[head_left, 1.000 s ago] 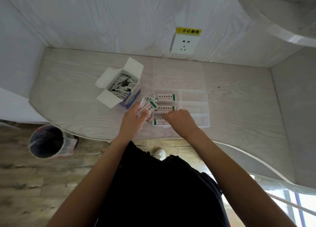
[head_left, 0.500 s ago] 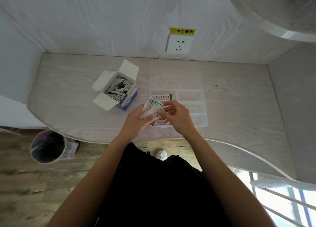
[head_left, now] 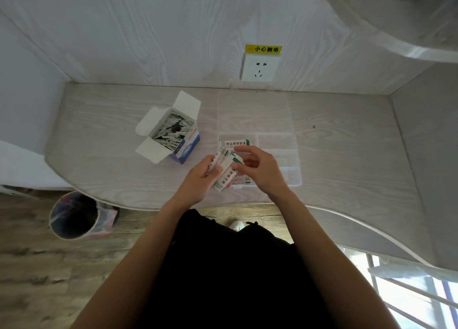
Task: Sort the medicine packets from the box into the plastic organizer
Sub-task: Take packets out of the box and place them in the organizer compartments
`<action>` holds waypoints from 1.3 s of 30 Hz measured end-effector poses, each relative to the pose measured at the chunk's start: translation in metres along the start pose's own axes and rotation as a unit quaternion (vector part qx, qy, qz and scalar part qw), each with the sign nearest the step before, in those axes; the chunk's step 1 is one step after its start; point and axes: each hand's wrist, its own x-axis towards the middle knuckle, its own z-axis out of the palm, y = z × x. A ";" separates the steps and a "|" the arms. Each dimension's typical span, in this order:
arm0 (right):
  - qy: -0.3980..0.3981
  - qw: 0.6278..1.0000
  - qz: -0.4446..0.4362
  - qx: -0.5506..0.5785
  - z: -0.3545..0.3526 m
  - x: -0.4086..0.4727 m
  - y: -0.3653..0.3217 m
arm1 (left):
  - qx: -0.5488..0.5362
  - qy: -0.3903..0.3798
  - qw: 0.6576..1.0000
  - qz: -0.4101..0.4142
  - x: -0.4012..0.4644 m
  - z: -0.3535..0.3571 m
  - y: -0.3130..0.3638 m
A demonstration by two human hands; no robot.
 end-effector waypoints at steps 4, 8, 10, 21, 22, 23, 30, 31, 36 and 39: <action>-0.024 0.999 -0.019 0.016 -0.003 0.001 -0.001 | 0.066 0.023 0.998 -0.001 0.001 -0.005 -0.003; -0.014 1.000 -0.025 0.000 -0.013 0.001 0.004 | 0.025 0.070 0.997 -0.006 0.002 -0.007 -0.006; 0.012 0.999 -0.014 -0.039 -0.019 0.003 0.008 | 0.013 0.091 0.996 -0.005 0.003 -0.009 -0.007; 0.037 0.930 -0.040 -0.364 -0.009 -0.003 0.015 | 0.003 0.115 0.993 -0.014 0.005 -0.013 -0.012; 0.017 0.914 -0.048 -0.403 -0.010 -0.004 0.013 | 0.002 0.116 0.993 -0.019 0.005 -0.012 -0.012; -0.005 0.896 -0.060 -0.439 -0.011 -0.004 0.011 | 0.000 0.117 0.993 -0.024 0.005 -0.012 -0.012; -0.073 0.718 -0.143 -0.678 0.000 0.002 0.001 | -0.002 0.122 0.992 -0.046 0.008 -0.010 -0.014; -0.089 0.696 -0.146 -0.697 0.002 0.001 -0.002 | 0.002 0.122 0.991 -0.047 0.008 -0.011 -0.014; -0.154 0.623 -0.191 -0.743 0.008 0.005 -0.016 | 0.001 0.125 0.991 -0.041 0.004 -0.010 -0.011; -0.194 0.587 -0.209 -0.758 0.008 0.005 -0.023 | -0.009 0.131 0.990 -0.045 0.003 -0.009 -0.009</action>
